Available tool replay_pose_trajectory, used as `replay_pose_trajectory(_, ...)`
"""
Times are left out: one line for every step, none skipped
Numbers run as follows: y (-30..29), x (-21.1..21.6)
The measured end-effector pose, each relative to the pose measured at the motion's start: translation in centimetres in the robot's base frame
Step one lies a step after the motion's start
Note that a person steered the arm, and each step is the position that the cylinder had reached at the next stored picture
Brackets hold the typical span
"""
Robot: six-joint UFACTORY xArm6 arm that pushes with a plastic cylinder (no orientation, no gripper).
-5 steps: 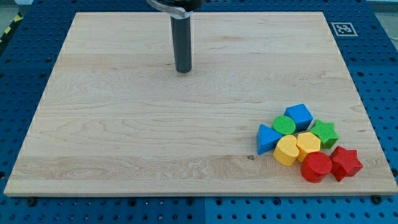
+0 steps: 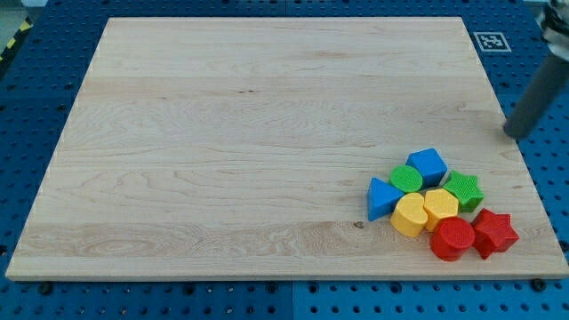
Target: Point your arm at the red star
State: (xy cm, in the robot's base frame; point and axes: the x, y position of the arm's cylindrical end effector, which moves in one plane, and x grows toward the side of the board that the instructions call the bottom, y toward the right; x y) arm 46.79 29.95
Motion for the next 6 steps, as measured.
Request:
replay_pose_trajectory(0.0,4.1)
replay_pose_trajectory(0.0,4.3)
replay_pose_trajectory(0.0,7.9)
replay_pose_trajectory(0.0,10.9)
replay_pose_trajectory(0.0,11.4)
replay_pose_trajectory(-0.6,13.3)
